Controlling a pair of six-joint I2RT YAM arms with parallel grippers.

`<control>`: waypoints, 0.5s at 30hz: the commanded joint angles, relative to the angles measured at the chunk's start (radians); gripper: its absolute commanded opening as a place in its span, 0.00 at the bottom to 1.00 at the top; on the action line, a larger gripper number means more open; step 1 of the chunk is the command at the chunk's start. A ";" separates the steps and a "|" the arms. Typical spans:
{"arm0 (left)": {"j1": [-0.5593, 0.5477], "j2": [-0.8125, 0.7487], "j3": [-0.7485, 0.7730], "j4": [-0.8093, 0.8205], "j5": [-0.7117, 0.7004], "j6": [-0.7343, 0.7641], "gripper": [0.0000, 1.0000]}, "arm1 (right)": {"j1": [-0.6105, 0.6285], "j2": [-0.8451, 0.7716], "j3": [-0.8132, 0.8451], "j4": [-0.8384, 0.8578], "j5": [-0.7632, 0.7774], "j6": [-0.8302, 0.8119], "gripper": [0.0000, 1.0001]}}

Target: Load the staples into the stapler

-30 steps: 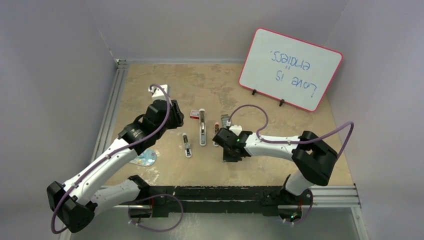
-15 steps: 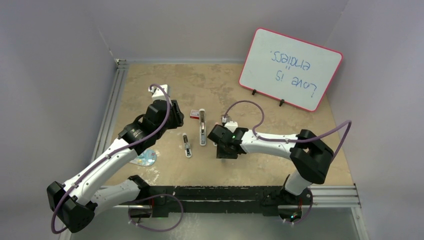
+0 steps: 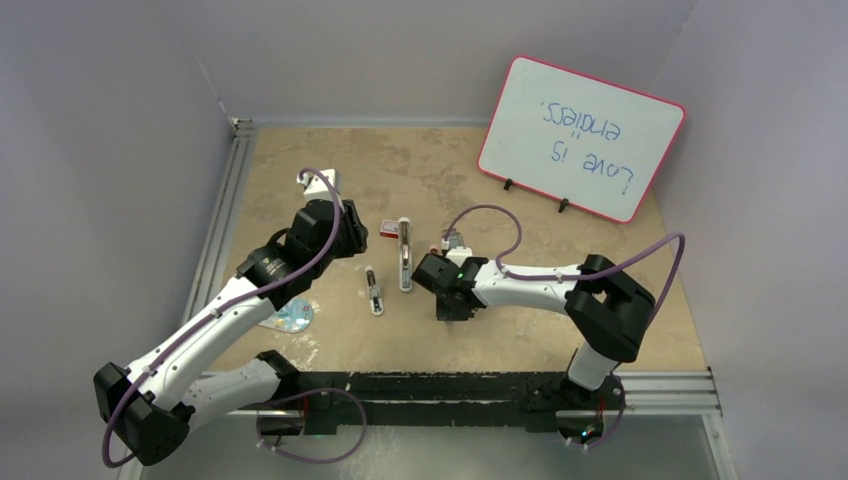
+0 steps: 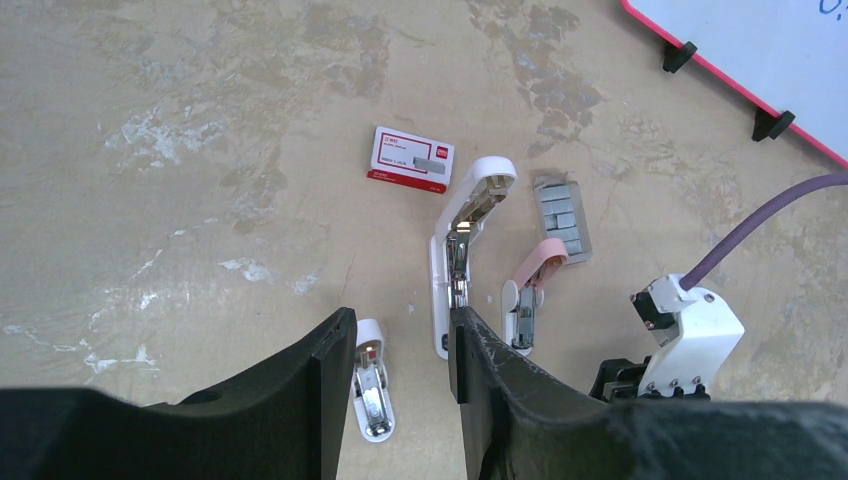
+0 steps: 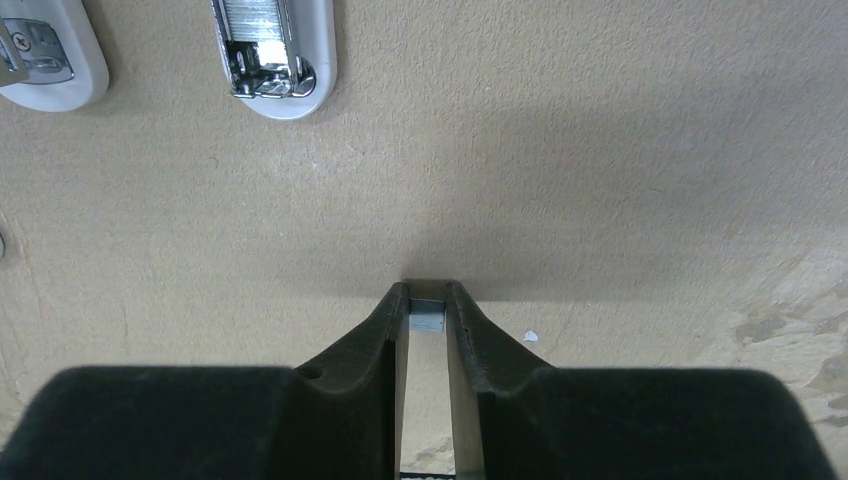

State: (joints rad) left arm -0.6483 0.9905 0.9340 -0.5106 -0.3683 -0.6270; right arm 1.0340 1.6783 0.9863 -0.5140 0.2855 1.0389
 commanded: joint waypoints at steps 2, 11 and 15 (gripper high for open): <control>0.004 -0.017 -0.001 0.028 -0.011 -0.004 0.39 | 0.005 0.000 0.024 -0.007 0.011 0.011 0.18; 0.006 -0.024 -0.001 0.027 -0.013 -0.004 0.39 | 0.017 -0.054 0.100 -0.015 0.137 0.017 0.17; 0.006 -0.034 -0.001 0.023 -0.029 -0.007 0.39 | 0.028 -0.045 0.198 -0.005 0.206 -0.003 0.17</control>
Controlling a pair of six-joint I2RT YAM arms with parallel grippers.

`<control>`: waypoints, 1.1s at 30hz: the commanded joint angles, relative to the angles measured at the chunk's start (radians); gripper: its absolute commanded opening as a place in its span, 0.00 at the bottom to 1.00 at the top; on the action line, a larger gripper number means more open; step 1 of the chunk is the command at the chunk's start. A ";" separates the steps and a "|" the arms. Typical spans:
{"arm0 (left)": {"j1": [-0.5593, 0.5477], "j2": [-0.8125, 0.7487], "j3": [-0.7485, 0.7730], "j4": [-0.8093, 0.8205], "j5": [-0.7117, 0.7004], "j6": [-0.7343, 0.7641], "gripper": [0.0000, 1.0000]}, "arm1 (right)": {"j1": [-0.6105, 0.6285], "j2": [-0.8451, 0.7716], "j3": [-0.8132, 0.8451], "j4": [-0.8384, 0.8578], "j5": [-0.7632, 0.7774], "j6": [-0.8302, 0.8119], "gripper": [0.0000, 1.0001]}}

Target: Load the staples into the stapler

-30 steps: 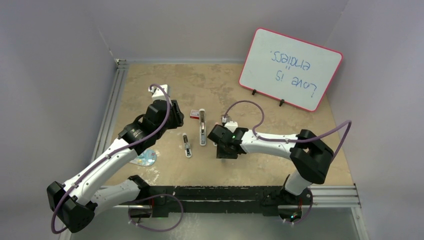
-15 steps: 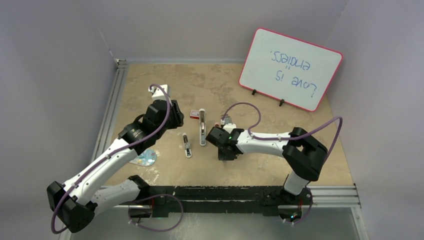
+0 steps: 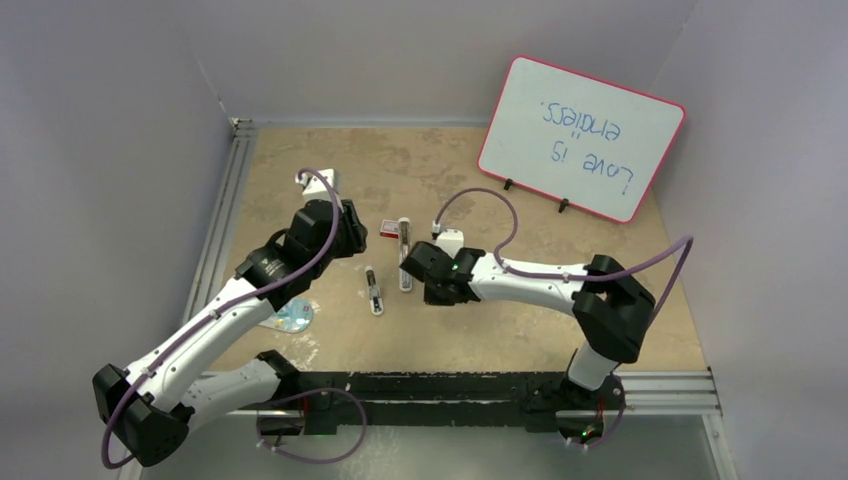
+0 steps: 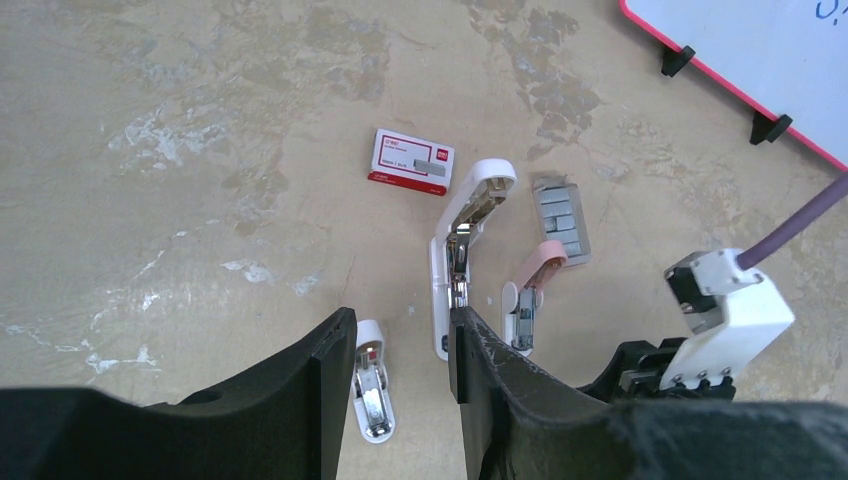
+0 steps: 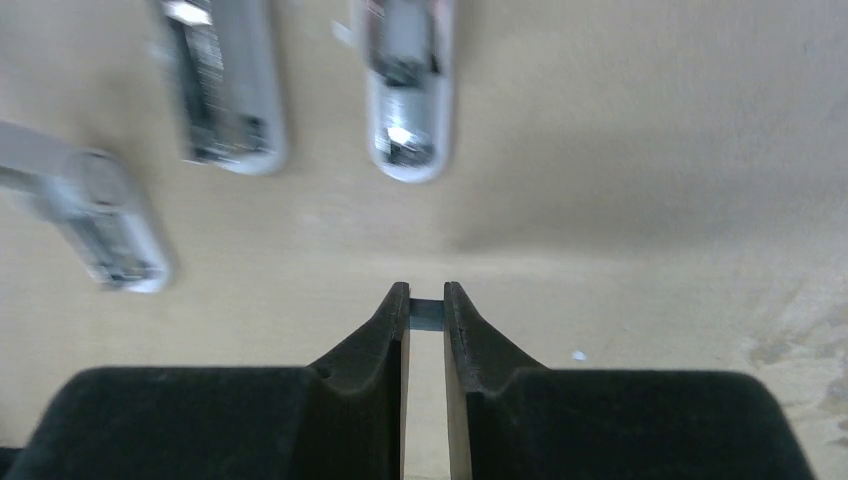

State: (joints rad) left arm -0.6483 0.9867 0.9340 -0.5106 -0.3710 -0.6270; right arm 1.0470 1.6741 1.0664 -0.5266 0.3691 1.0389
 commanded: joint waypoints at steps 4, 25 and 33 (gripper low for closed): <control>0.005 -0.052 0.001 0.012 -0.066 -0.022 0.38 | 0.023 0.018 0.226 0.028 0.160 -0.041 0.17; 0.005 -0.196 -0.018 -0.080 -0.283 -0.147 0.39 | 0.025 0.261 0.408 0.051 0.205 -0.114 0.17; 0.005 -0.177 -0.016 -0.070 -0.263 -0.131 0.40 | 0.026 0.273 0.385 0.092 0.209 -0.133 0.17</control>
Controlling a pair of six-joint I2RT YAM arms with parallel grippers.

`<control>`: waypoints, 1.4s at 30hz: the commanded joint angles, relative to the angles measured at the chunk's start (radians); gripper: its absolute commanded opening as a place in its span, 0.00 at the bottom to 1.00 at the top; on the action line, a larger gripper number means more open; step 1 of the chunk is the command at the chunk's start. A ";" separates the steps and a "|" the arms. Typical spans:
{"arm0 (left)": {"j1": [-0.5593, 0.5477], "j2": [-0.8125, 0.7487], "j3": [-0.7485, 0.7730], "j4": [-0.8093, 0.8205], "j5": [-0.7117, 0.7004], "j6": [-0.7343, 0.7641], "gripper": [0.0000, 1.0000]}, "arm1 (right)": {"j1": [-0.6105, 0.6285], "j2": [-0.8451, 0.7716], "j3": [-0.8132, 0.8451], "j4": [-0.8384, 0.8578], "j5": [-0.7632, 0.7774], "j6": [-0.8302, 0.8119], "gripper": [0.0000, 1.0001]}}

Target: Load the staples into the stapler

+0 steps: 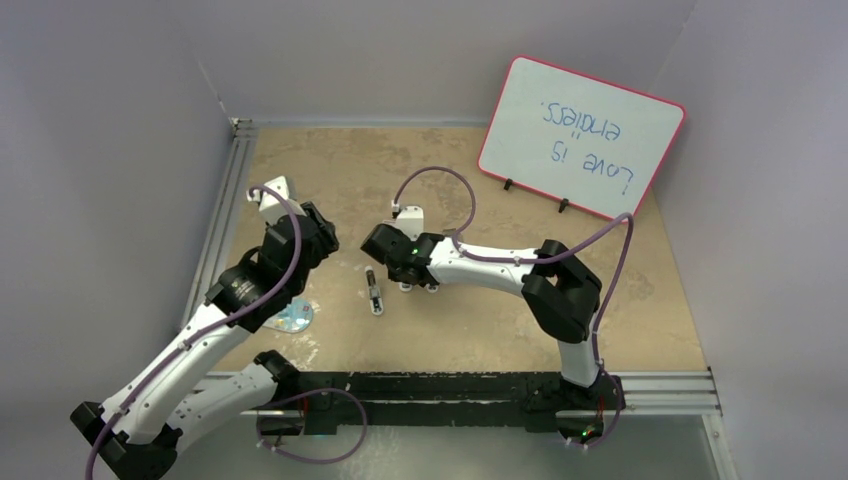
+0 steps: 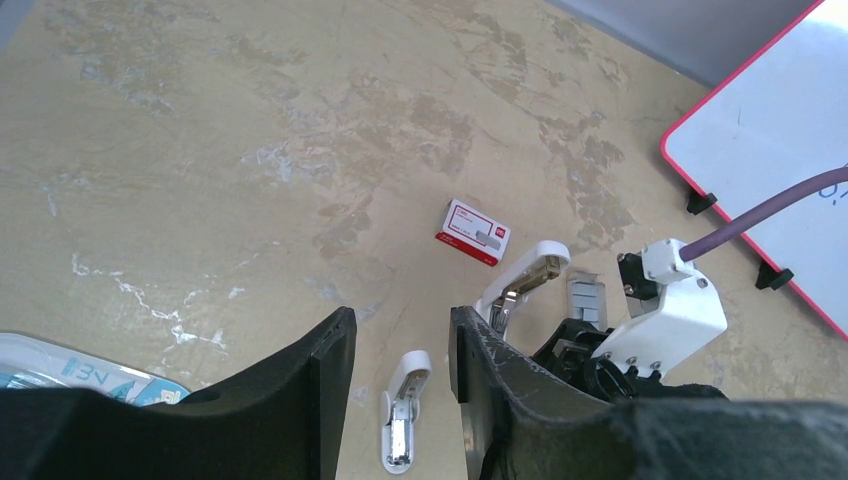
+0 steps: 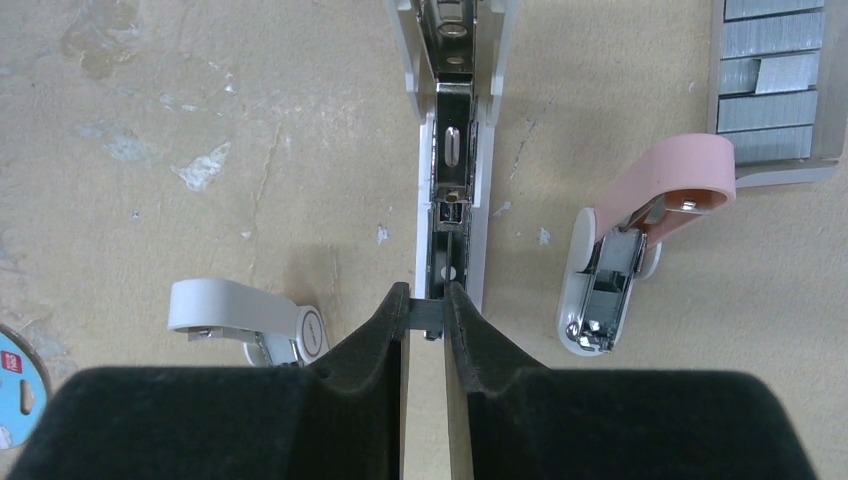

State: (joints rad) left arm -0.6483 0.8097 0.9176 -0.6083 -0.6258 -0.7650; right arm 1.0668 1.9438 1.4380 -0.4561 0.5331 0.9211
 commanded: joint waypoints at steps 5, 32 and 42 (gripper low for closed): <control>0.005 -0.001 -0.002 0.029 -0.008 0.009 0.40 | 0.007 0.004 0.009 0.009 0.050 -0.006 0.16; 0.005 0.011 -0.003 0.032 -0.004 0.007 0.40 | -0.005 0.011 -0.005 0.002 0.070 -0.007 0.17; 0.004 0.012 -0.005 0.035 -0.002 0.009 0.40 | -0.008 -0.036 -0.023 0.029 0.076 -0.004 0.17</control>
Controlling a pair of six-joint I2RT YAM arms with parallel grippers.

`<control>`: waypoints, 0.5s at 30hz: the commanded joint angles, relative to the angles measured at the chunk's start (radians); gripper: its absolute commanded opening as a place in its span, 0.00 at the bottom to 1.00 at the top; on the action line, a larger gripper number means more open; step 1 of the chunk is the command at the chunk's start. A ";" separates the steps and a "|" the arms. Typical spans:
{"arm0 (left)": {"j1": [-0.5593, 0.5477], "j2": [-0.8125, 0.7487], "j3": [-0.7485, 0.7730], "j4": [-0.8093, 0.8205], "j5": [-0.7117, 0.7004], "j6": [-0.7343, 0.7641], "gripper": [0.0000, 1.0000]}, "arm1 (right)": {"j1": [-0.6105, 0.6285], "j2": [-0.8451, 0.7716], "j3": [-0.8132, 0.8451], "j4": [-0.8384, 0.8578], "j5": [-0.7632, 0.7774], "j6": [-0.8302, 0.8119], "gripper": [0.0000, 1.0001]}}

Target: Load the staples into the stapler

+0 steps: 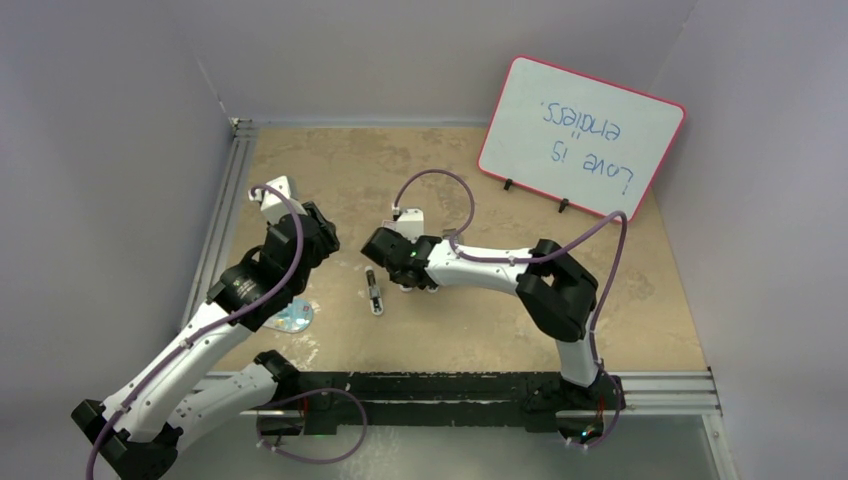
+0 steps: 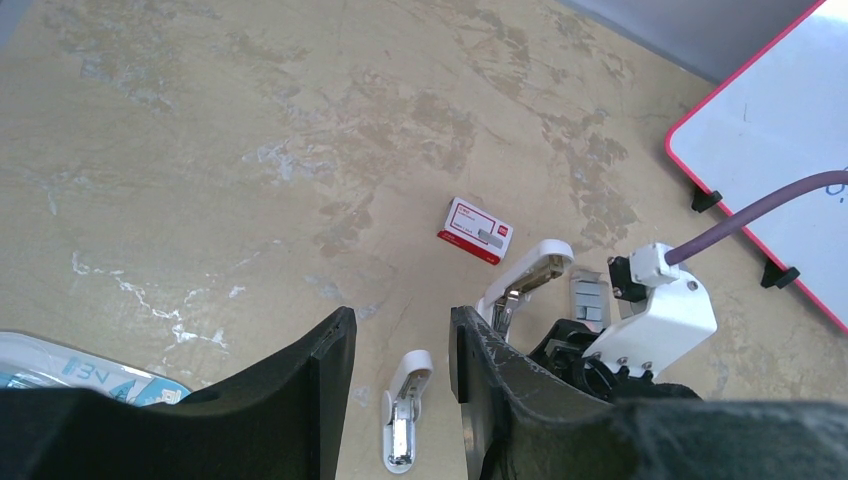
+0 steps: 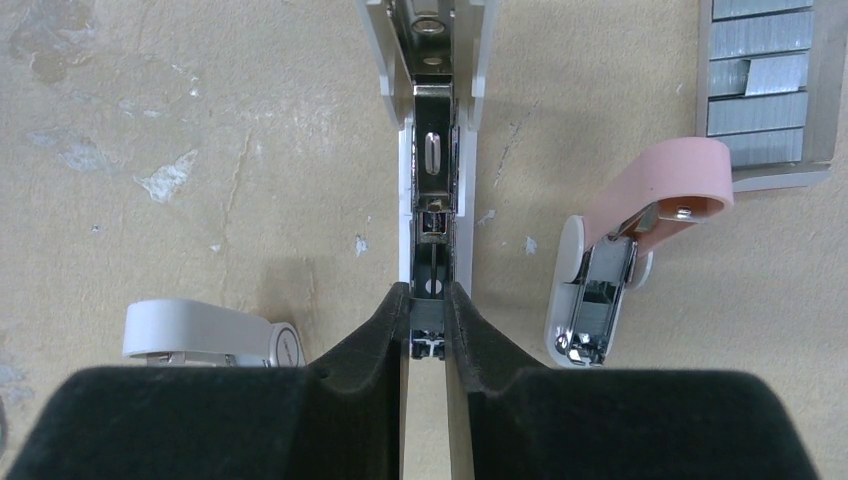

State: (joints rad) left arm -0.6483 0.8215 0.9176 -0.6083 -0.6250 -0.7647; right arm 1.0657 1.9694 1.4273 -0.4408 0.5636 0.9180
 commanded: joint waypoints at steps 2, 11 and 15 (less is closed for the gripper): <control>0.006 -0.001 -0.005 0.035 0.000 0.007 0.40 | -0.008 -0.067 -0.014 0.014 0.045 0.000 0.17; 0.005 0.001 -0.006 0.036 0.001 0.008 0.40 | -0.013 -0.064 -0.028 0.019 0.042 -0.001 0.17; 0.005 0.000 -0.006 0.038 0.002 0.008 0.40 | -0.013 -0.055 -0.032 0.027 0.033 -0.011 0.17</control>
State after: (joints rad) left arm -0.6483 0.8230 0.9176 -0.6079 -0.6243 -0.7647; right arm 1.0588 1.9484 1.4002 -0.4244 0.5644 0.9176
